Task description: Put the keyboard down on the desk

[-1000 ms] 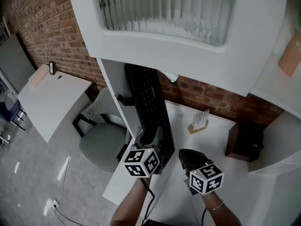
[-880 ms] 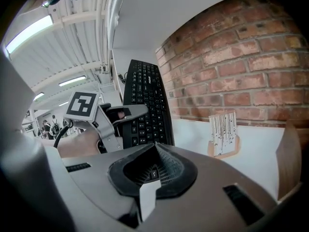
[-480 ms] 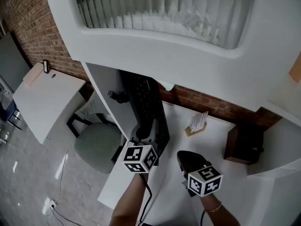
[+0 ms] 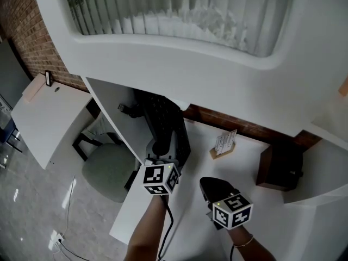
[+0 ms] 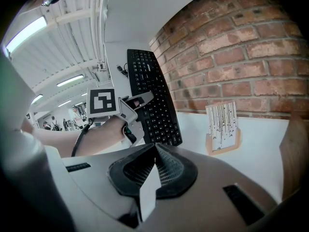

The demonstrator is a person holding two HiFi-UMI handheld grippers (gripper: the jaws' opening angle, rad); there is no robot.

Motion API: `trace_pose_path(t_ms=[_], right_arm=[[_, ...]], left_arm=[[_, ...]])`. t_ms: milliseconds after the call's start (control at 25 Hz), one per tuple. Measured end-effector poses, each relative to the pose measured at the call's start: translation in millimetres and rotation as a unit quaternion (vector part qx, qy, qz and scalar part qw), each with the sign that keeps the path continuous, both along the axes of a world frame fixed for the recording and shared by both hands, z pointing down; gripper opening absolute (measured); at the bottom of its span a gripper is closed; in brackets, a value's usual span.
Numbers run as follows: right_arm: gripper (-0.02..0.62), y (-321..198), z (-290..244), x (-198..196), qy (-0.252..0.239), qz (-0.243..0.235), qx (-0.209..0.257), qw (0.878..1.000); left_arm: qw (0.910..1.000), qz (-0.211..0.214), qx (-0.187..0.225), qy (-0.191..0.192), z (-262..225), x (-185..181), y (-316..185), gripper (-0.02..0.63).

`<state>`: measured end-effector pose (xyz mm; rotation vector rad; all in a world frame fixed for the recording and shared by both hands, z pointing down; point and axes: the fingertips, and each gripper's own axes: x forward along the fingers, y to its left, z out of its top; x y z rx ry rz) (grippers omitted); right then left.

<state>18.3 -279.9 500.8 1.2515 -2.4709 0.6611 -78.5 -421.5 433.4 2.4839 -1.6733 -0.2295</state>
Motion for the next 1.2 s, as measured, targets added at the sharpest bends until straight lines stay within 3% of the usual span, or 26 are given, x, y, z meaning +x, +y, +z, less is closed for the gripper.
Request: trace_pose_path(t_ms=[400,840,1200], right_arm=[[0.005,-1.0,3.0,6.2,0.001,0.001,-0.002,1.0],[0.006,8.5,1.7,0.3,0.001,-0.009,0.0,1.0],[0.005,17.8,-3.7,-0.6,-0.002,-0.007,0.004,1.0]], left_arm=[[0.9994,-0.025,0.02,-0.014,-4.5,-1.8,-9.7,0.084],[0.9995,-0.001,-0.012,-0.03,6.2,-3.8,3.1,0.109],[0.9995,0.003,-0.028,-0.016,10.0,-6.4,12.8,0.133]])
